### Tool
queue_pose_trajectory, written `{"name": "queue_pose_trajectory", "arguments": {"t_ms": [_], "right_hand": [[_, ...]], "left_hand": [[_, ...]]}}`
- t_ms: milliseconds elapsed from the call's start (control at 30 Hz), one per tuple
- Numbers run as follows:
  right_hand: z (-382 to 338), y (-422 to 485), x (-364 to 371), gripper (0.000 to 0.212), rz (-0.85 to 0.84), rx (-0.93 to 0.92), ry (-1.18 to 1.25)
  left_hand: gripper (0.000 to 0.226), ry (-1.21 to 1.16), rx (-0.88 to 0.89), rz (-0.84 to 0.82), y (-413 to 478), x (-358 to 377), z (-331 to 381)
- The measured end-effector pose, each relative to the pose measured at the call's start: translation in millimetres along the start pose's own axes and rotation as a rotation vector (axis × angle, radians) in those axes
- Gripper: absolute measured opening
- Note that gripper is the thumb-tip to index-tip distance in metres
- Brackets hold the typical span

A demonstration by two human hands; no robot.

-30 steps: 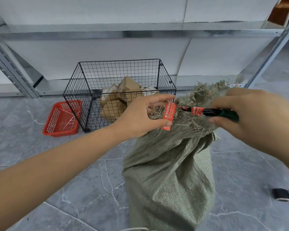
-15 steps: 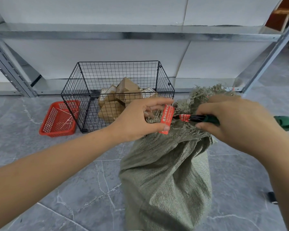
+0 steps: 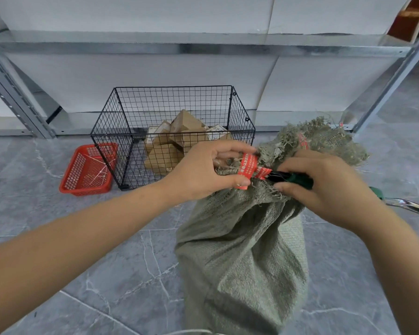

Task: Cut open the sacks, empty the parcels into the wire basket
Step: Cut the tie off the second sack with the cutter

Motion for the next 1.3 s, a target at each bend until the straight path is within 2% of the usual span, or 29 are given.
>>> {"name": "queue_pose_trajectory", "arguments": {"t_ms": [100, 233, 367, 467, 567, 733, 800, 900, 967, 1067, 1233, 1300], "right_hand": [[2.8, -6.4, 5.6, 0.015, 0.062, 0.004, 0.097], [5.1, -13.8, 9.0, 0.02, 0.155, 0.04, 0.139], [11.6, -20.1, 15.9, 0.02, 0.219, 0.107, 0.213], [13.9, -21.2, 17.9, 0.019, 0.261, 0.161, 0.275], [13.7, -17.9, 16.6, 0.005, 0.289, 0.216, 0.347], [15.7, -15.8, 10.4, 0.014, 0.347, 0.282, 0.407], [14.8, -14.9, 8.7, 0.01, 0.319, 0.294, 0.424], [14.5, -14.5, 6.1, 0.012, 0.268, 0.309, 0.451], [12.2, -13.3, 0.2, 0.015, 0.268, 0.292, 0.397], [5.1, -11.7, -8.5, 0.017, 0.27, 0.245, 0.288], [11.4, -14.3, -9.6, 0.01, 0.302, 0.337, 0.425], [10.8, -18.2, -6.9, 0.015, 0.338, 0.355, 0.491]], "left_hand": [[0.039, 0.024, -0.018, 0.002, 0.1, 0.7, -3.4], [0.015, 0.037, -0.078, 0.032, -1.0, 1.8, -12.3], [0.018, 0.081, -0.088, 0.062, 2.2, 3.7, -14.3], [0.009, 0.08, -0.085, 0.102, 5.1, -1.1, -13.2], [0.016, 0.111, -0.061, 0.144, 8.8, -11.1, -6.4], [0.012, 0.08, -0.034, 0.16, 13.5, -20.7, 5.1], [0.018, 0.119, -0.034, 0.115, 15.0, -20.9, 7.0], [0.009, 0.181, -0.006, 0.006, 20.3, -18.9, 16.9], [0.024, 0.213, 0.017, -0.038, 23.1, -18.5, 23.9], [0.032, 0.243, 0.009, -0.081, 25.1, -17.7, 24.7], [0.027, 0.193, 0.042, 0.059, 25.5, -21.4, 25.7], [0.024, 0.14, 0.016, 0.099, 22.9, -19.4, 22.7]]}}
Point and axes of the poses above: each hand's wrist, its own y-axis towards the middle knuckle, its own x-axis out of the palm, z = x × y, the point moved 10 cm from there along y, towards the middle knuckle, and after that the axes turned 2 degrees about z, right-handed, at the moved point
